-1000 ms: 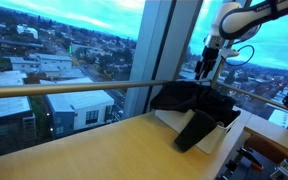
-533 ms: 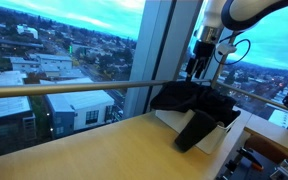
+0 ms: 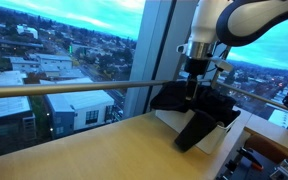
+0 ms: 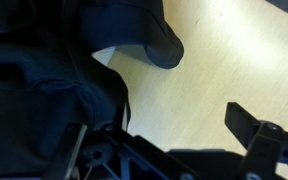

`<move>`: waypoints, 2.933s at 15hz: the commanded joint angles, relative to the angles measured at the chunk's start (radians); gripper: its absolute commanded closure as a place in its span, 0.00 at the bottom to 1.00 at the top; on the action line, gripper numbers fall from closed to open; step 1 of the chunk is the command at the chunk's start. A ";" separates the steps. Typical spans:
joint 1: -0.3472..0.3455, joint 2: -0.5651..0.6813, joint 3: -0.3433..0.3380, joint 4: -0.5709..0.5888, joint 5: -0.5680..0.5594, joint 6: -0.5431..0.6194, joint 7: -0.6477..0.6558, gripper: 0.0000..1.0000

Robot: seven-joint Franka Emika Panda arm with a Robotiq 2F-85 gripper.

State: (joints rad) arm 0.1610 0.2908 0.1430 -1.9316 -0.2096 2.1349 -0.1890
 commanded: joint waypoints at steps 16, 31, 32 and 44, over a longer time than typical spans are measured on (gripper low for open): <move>-0.023 0.337 -0.011 0.262 -0.115 -0.371 -0.648 0.00; -0.099 0.244 0.000 0.306 -0.035 -0.390 -0.628 0.91; -0.109 0.213 -0.006 0.307 -0.021 -0.385 -0.623 0.99; -0.134 0.116 -0.002 0.294 0.095 -0.390 -0.637 0.45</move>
State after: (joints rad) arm -0.0008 0.3636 0.1242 -1.6247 -0.1421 1.7274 -0.8208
